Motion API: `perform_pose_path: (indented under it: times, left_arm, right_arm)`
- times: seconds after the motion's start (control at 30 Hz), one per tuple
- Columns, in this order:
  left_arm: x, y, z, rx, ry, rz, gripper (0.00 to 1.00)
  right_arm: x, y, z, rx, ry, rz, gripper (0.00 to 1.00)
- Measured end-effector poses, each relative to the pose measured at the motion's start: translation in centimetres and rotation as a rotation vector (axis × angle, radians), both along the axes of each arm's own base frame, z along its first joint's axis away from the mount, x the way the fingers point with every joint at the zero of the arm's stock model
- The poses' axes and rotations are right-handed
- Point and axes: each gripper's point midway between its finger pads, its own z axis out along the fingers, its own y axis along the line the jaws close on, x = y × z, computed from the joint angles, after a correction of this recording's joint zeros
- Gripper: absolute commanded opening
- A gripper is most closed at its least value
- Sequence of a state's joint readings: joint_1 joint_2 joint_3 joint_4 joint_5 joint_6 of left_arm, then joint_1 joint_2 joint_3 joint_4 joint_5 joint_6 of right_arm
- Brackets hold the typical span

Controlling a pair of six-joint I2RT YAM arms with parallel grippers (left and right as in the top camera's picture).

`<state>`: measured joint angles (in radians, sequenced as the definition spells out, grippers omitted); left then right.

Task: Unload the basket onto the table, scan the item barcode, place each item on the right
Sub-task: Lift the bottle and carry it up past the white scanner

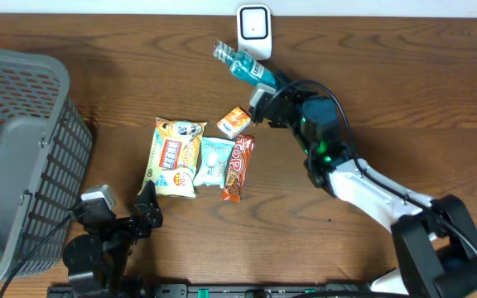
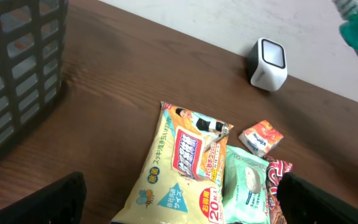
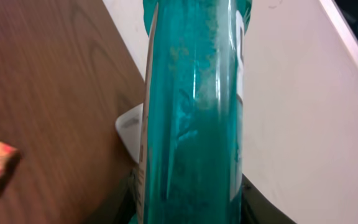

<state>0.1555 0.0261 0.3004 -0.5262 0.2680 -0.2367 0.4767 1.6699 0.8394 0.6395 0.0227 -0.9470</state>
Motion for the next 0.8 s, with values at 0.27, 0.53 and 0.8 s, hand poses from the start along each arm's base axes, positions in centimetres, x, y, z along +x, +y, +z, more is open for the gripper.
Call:
perform_pose_path:
  times: [0.27, 0.53, 0.8]
  left_arm:
    - [0.0, 0.0, 0.0, 0.000, 0.000, 0.000, 0.98]
    - [0.0, 0.0, 0.0, 0.000, 0.000, 0.000, 0.98]
    - [0.0, 0.0, 0.0, 0.000, 0.000, 0.000, 0.98]
  right_arm:
    - [8.8, 1.7, -0.8, -0.125, -0.092, -0.048, 0.01]
    - [18.0, -0.7, -4.9, -0.248, -0.142, -0.211, 0.01]
    - [21.2, -2.5, -7.7, -0.289, -0.144, -0.295, 0.01]
